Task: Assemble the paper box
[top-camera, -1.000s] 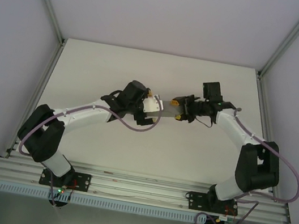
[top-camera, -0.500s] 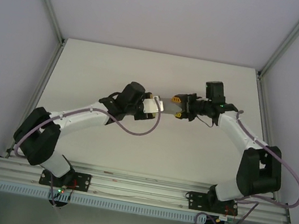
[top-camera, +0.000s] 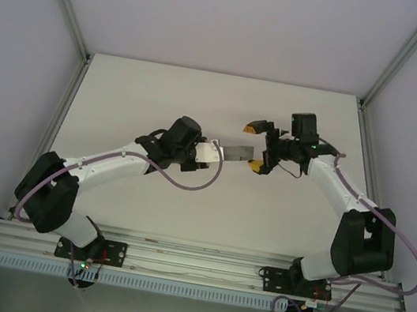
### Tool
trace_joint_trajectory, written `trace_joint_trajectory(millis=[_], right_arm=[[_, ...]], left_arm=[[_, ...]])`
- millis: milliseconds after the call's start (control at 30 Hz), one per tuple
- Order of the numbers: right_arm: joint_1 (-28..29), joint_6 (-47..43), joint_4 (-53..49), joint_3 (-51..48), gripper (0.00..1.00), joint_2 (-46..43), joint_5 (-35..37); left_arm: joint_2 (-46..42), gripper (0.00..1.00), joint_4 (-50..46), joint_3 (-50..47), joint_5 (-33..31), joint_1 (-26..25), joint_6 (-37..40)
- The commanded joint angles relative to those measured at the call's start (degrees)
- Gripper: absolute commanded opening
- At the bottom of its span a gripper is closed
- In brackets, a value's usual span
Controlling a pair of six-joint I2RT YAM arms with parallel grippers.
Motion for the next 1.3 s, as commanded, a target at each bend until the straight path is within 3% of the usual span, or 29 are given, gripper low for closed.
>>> trace_joint_trajectory(millis=[0, 67, 167, 333, 467, 633, 767, 1033, 1167, 1267], right_arm=[[-1.61, -16.95, -6.77, 4.16, 1.00, -5.35, 16.94], [-0.64, -28.70, -8.18, 4.47, 0.99, -9.67, 30.44], [-0.55, -48.76, 2.43, -3.40, 1.00, -17.35, 36.05], [-0.56, -62.55, 23.81, -19.94, 1.00, -29.25, 27.54], [-0.40, -71.95, 16.34, -19.00, 0.95, -29.60, 13.37], [1.96, -78.73, 12.45, -18.36, 0.84, -24.47, 6.08], [4.81, -83.55, 8.04, -15.11, 0.76, -19.41, 7.50], [8.60, -93.57, 2.15, -10.33, 0.73, -11.65, 10.79], [8.78, -94.44, 2.46, -8.29, 0.71, -8.05, 14.62], [8.76, -95.33, 1.93, -6.22, 0.67, -4.53, 13.43]], left_arm=[[0.10, 0.43, -10.16, 3.49, -2.19, -0.01, -0.30], [1.64, 0.43, -15.42, 5.65, -2.19, 0.00, -1.34], [4.46, 0.44, -20.64, 7.82, -1.99, -0.01, -4.14], [8.97, 0.44, -27.26, 10.31, -1.57, 0.02, -8.20], [10.49, 0.47, -29.47, 11.50, -0.60, 0.00, -8.57], [12.11, 0.57, -30.25, 12.63, 0.17, -0.03, -7.97], [14.15, 0.58, -31.27, 15.27, -0.19, 0.00, -8.63], [14.56, 0.59, -31.88, 17.10, 2.63, -0.01, -7.15], [14.19, 0.59, -31.80, 17.18, 2.45, 0.02, -6.82], [14.41, 0.59, -31.63, 17.28, 3.03, 0.00, -6.70]])
